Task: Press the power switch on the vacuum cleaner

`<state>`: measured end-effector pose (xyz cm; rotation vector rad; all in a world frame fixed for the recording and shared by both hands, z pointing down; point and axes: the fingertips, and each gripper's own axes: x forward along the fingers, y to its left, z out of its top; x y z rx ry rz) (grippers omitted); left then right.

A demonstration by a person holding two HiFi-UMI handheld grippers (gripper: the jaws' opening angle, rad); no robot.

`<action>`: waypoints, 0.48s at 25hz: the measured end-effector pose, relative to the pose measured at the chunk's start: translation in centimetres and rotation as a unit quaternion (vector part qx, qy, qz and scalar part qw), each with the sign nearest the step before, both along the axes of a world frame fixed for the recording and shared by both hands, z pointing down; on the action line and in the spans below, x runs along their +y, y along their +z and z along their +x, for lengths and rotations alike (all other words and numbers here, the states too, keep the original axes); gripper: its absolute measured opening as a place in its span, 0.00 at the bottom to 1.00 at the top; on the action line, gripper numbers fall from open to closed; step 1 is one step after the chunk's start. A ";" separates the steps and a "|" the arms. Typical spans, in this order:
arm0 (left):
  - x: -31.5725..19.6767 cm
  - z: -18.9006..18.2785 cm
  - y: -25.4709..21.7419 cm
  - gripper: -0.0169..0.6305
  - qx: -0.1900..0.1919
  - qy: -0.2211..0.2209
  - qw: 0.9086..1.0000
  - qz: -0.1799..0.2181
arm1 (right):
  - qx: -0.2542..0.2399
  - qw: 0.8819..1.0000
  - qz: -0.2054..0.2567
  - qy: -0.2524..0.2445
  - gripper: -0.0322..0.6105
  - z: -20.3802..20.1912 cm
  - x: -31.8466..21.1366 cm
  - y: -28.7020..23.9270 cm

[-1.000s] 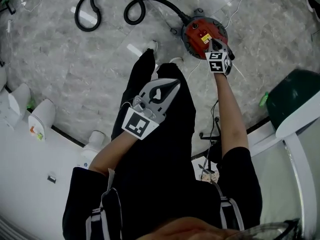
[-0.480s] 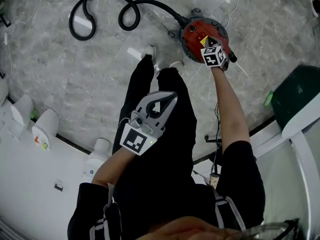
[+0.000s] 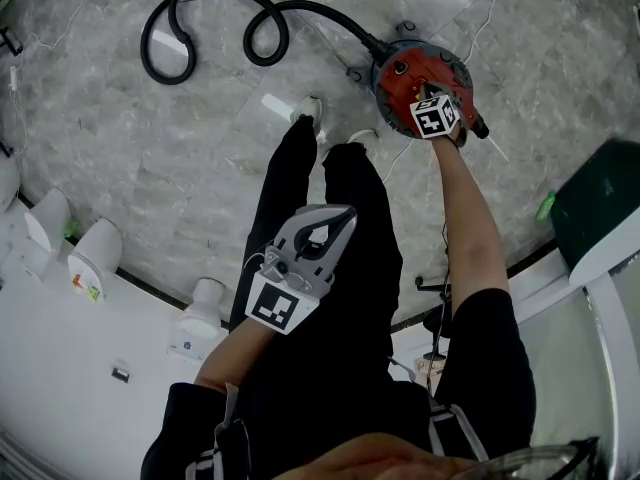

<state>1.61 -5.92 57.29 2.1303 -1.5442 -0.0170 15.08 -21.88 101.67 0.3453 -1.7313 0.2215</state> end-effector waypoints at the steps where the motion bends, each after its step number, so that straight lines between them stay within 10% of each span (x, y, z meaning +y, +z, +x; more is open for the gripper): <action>1: -0.2 -0.1 0.0 0.05 0.003 -0.003 1.000 0.001 | 0.002 1.000 -0.003 -0.002 0.08 0.0 0.3 0.2; 12: 0.6 -0.6 0.7 0.05 0.028 -0.007 1.000 -0.001 | 0.012 0.999 -0.007 0.033 0.07 0.2 -0.5 1.1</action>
